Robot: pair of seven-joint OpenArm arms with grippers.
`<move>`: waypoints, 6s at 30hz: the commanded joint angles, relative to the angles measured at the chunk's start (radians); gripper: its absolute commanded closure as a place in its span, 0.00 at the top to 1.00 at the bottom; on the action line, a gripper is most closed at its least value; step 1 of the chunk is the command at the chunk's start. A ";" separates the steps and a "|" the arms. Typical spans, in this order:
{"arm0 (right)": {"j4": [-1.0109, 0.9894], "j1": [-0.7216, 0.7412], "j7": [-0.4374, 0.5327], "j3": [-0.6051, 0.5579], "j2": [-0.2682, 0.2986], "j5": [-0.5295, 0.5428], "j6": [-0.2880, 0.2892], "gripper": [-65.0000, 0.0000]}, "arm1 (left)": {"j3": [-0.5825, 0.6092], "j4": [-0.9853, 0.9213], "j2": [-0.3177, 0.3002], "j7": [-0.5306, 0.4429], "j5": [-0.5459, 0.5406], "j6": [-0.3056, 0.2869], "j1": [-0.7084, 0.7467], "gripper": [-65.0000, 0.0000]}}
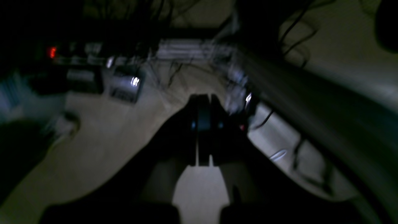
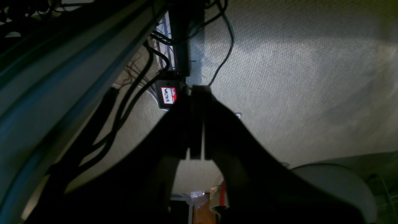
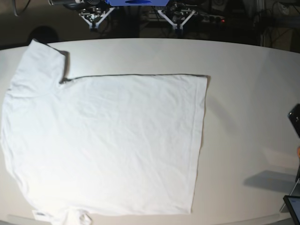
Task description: Fold the T-shirt properly
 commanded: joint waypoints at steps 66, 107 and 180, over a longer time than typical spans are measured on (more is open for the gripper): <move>0.050 -0.025 0.073 -0.068 0.094 -0.007 0.005 0.00 | 0.010 0.014 -0.065 -0.117 0.011 0.004 0.034 0.00; 0.834 -0.605 0.013 0.223 0.105 -0.004 0.004 0.08 | 0.010 0.690 -0.131 -0.119 0.009 0.004 0.538 0.00; 1.910 -0.228 -0.711 0.595 0.137 -0.314 0.707 0.09 | -0.008 1.814 -0.134 0.311 0.000 -0.087 0.360 0.00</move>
